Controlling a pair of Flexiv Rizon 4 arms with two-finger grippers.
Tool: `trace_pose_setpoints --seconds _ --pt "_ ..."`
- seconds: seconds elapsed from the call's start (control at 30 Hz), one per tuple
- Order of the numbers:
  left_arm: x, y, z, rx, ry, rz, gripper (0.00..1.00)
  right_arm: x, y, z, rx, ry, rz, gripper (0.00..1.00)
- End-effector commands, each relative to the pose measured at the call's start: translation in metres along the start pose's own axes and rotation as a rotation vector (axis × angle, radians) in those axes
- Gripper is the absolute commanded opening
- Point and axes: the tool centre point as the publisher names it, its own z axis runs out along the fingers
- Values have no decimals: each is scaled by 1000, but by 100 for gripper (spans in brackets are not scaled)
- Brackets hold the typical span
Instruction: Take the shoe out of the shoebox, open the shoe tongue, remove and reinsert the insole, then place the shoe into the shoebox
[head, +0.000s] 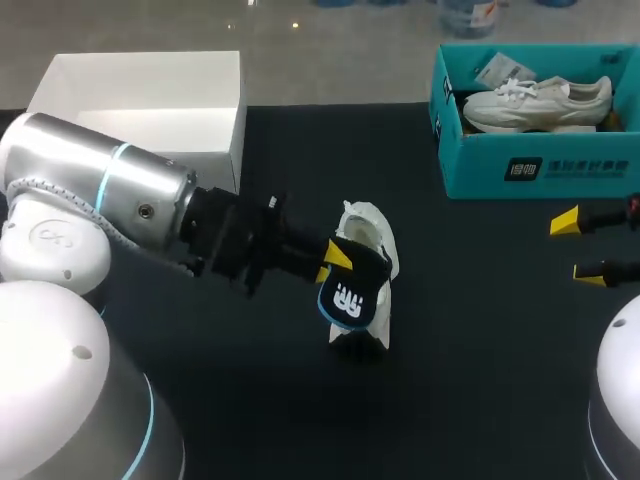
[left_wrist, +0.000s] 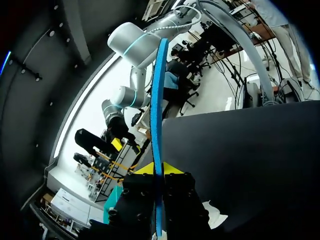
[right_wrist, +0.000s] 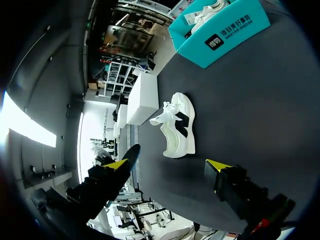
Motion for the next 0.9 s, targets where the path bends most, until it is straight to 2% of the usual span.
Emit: trace_pose_setpoints --seconds 0.03,0.1,0.5,0.53,0.57,0.73,0.9 --pt "3 13 12 17 37 -33 0 0 -3 -1 -4 -4 2 100" --pt "7 13 16 35 69 -91 0 0 -3 -1 -4 -4 2 100" --pt "7 13 16 35 69 -91 0 0 -3 -1 -4 -4 2 100" --pt "10 19 20 16 59 -72 0 0 -3 -1 -4 -4 2 100" --pt "12 24 22 46 49 -111 0 0 -3 -1 -4 -4 2 100" --pt "20 51 32 18 -8 -102 0 0 -3 -1 -4 -4 2 100" --pt "23 70 38 0 3 -153 0 0 -3 -1 -4 -4 2 100"
